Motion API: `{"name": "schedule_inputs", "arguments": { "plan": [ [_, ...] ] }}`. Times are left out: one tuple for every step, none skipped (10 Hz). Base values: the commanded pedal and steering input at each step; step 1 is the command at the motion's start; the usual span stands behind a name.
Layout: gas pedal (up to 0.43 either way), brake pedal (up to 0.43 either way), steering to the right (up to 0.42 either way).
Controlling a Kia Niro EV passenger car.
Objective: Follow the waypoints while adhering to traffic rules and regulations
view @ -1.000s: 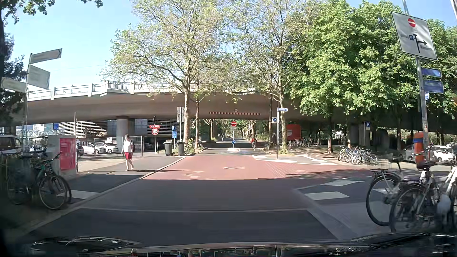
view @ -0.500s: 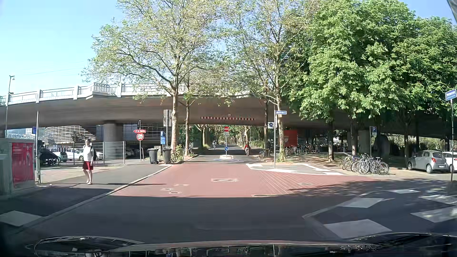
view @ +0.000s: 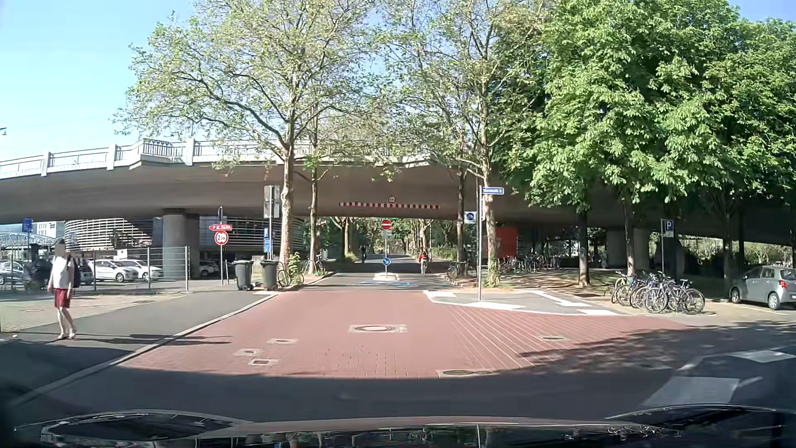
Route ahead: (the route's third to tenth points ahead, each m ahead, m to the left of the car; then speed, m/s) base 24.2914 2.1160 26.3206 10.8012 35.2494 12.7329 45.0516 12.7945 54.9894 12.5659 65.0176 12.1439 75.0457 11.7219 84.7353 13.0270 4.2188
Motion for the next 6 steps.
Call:
{"name": "schedule_inputs", "arguments": {
  "plan": [
    [0.0, 0.006, 0.009],
    [0.0, 0.0, 0.005],
    [0.0, 0.0, 0.002],
    [0.0, 0.0, -0.003],
    [0.0, 0.0, -0.011],
    [0.0, 0.0, -0.014]
  ]
}}
